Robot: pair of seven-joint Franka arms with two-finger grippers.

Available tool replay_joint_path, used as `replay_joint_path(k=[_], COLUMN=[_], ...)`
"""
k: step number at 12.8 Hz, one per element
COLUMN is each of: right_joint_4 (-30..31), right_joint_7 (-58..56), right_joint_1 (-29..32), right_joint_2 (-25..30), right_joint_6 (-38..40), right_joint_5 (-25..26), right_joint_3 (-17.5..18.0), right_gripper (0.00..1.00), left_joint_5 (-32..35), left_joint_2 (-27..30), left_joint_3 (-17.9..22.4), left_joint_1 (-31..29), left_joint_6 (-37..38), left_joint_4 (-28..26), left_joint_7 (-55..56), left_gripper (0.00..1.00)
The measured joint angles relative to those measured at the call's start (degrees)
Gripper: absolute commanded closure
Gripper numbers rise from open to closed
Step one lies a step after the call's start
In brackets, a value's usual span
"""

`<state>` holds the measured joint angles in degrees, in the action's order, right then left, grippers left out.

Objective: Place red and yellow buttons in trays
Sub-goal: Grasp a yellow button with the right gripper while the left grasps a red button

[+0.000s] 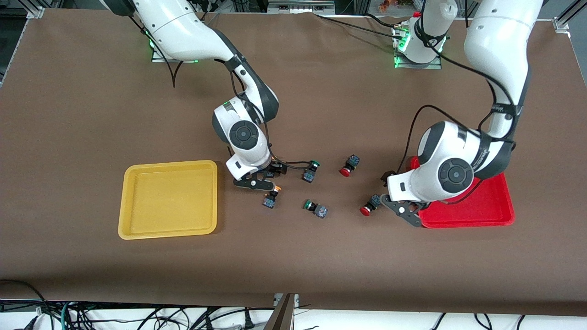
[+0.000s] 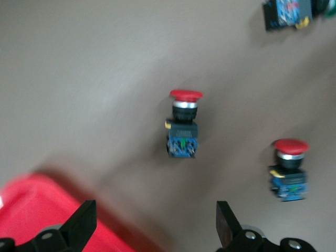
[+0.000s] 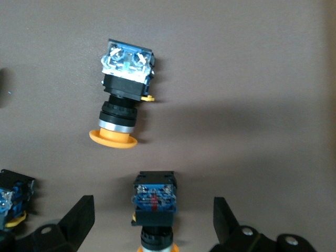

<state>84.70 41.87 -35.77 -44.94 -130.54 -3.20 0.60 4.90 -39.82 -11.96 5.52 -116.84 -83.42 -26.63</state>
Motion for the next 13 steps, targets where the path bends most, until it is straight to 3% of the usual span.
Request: replay_joint_path(k=[3, 4, 5, 6, 7, 11, 12, 13], right_joint_4=[0.0, -0.01, 0.0, -0.01, -0.01, -0.23, -0.53, -0.97], right_joint_7=[0.0, 0.0, -0.01, -0.06, -0.07, -0.31, -1.0, -2.58], right_joint_1=[-0.36, -0.39, -0.4, -0.4, -0.4, -0.4, -0.37, -0.18], right_joint_2=[-1.4, -1.69, -1.93, -2.07, -2.08, -2.02, -1.85, -1.31], right_joint_6=[-1.59, -1.68, -1.75, -1.78, -1.8, -1.83, -1.49, 0.13], right_joint_5=[0.0, 0.01, 0.02, 0.03, 0.03, 0.03, 0.03, 0.03], right_joint_3=[-0.01, -0.01, -0.01, -0.03, -0.03, -0.11, -0.29, -0.68], right_gripper=[0.02, 0.23, 0.62, 0.86, 1.0, 1.0, 1.0, 1.0], left_joint_5=[-0.04, -0.05, -0.05, -0.15, -0.36, -0.37, -0.37, -0.37], left_joint_2=[-3.8, -4.97, -6.12, -7.06, -7.56, -7.78, -7.78, -7.78], left_joint_3=[-0.07, -0.2, -0.3, -0.38, -0.57, -0.96, -0.96, -0.94], left_joint_1=[0.02, 0.09, 0.22, 0.43, 0.75, 3.02, 3.2, 3.22], left_joint_6=[-3.91, -6.12, -8.93, -11.39, -12.68, -13.57, -13.94, -14.25], left_joint_4=[0.0, -0.08, -0.57, -1.36, -2.16, -3.33, -3.57, -3.67], left_joint_7=[-6.17, -6.44, -6.47, -6.39, -5.54, 0.89, 1.22, 1.3], left_gripper=[0.0, 0.0, 0.0, 0.0, 0.0, 0.0, 0.42, 0.73])
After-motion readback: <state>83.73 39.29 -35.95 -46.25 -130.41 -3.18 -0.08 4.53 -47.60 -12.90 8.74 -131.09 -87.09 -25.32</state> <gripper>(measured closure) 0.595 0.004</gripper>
